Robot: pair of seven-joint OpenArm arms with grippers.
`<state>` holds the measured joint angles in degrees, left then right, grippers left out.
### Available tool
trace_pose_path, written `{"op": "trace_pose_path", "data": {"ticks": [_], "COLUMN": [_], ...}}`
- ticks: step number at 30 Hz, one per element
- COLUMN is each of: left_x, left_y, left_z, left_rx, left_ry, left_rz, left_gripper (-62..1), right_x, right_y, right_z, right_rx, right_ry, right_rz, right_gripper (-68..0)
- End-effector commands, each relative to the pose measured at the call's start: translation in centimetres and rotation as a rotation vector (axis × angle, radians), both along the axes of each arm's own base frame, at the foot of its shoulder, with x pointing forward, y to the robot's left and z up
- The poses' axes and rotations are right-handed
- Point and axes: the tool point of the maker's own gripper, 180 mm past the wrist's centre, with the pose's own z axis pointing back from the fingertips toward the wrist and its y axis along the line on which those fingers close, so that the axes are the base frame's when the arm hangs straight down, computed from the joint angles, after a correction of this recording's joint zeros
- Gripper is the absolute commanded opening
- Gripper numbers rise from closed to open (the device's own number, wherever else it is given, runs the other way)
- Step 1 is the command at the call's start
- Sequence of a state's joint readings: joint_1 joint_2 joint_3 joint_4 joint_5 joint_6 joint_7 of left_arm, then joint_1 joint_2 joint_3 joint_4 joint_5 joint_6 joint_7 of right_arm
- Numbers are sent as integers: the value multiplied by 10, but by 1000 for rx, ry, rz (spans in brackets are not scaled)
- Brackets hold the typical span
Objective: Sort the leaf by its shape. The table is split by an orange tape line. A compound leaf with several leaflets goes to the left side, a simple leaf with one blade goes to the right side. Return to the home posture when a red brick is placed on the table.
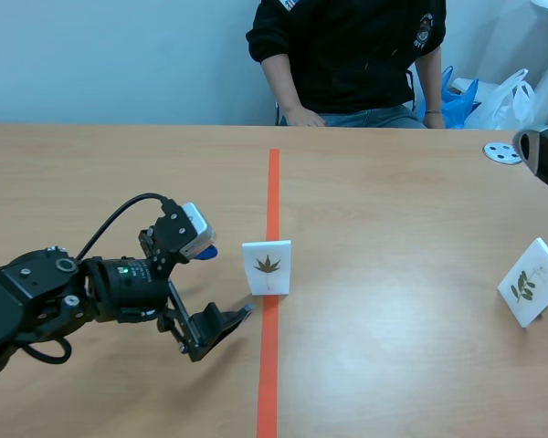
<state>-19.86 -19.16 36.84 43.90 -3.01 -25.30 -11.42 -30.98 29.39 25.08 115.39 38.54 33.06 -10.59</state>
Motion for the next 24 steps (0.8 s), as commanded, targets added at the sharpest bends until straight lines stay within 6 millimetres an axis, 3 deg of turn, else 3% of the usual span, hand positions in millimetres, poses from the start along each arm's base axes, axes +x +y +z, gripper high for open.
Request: {"op": "trace_pose_path", "data": {"ticks": [1, 12, 24], "left_x": [15, 30, 34], "left_y": [-13, -40, -44], "left_z": [20, 6, 7], "left_rx": [-57, -68, -76], "left_ry": [-46, 4, -8], "left_rz": [6, 32, 53], "left_gripper": [14, 14, 14], "right_x": [3, 3, 3], "right_y": [0, -1, -1], "right_z": [12, 11, 11], "right_rx": [-7, -12, -10], "right_ry": [-39, -38, -38], "right_rz": [6, 4, 2], "right_gripper": [-124, -124, -124]}}
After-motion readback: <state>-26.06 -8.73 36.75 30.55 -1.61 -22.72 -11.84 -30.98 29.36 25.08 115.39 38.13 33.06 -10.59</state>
